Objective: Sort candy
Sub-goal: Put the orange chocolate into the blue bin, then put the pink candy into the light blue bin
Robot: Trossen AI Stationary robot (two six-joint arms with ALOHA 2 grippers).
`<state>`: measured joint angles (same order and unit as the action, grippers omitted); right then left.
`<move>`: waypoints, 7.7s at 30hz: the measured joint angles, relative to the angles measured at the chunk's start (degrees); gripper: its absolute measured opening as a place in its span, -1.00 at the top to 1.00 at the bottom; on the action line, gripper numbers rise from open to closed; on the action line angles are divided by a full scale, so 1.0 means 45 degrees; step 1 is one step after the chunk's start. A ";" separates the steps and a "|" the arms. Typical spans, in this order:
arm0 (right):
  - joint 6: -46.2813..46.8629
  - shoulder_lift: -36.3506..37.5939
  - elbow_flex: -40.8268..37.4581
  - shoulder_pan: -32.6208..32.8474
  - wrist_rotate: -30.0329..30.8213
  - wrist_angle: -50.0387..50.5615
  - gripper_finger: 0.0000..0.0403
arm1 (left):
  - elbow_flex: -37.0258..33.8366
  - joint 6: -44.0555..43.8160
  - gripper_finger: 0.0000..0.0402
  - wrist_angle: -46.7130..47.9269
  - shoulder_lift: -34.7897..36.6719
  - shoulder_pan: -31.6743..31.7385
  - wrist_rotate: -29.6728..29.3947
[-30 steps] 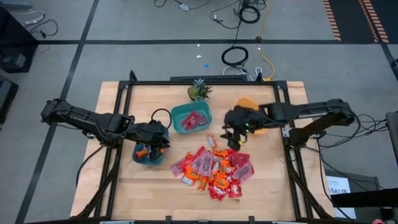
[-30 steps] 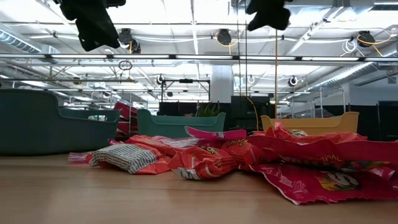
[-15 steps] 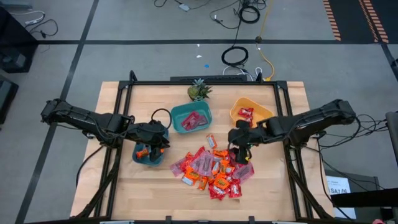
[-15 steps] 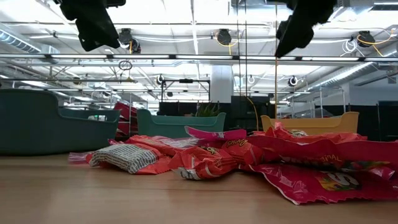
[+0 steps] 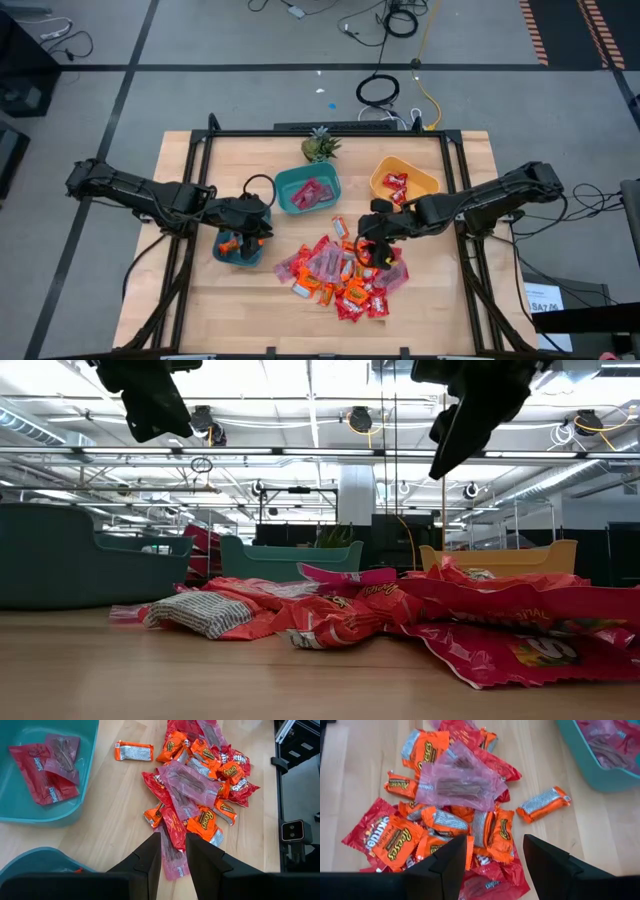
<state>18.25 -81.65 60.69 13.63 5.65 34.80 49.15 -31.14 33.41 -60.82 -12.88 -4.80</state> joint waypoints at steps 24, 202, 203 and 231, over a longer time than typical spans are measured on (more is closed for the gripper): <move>0.1135 0.0019 0.0005 0.0000 0.0015 -0.0055 0.07 | 0.0000 -0.0005 0.51 -0.0389 0.0000 0.0005 -0.0731; 0.1698 0.0024 0.0015 0.0023 0.0068 -0.0008 0.07 | 0.3109 -0.8962 0.73 0.9716 -0.0175 -0.1535 -0.3007; 0.1698 0.0024 0.0015 0.0022 0.0068 -0.0008 0.07 | 0.3109 -0.8836 0.73 0.9573 -0.0175 -0.1535 -0.3007; 0.1583 0.0024 0.0015 0.0022 0.0063 -0.0023 0.07 | 0.3104 0.1430 0.73 0.3178 -0.0415 -0.1535 -0.3011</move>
<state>25.37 -81.54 60.75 13.73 5.94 34.70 63.11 -24.70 47.71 -62.68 -19.79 -18.35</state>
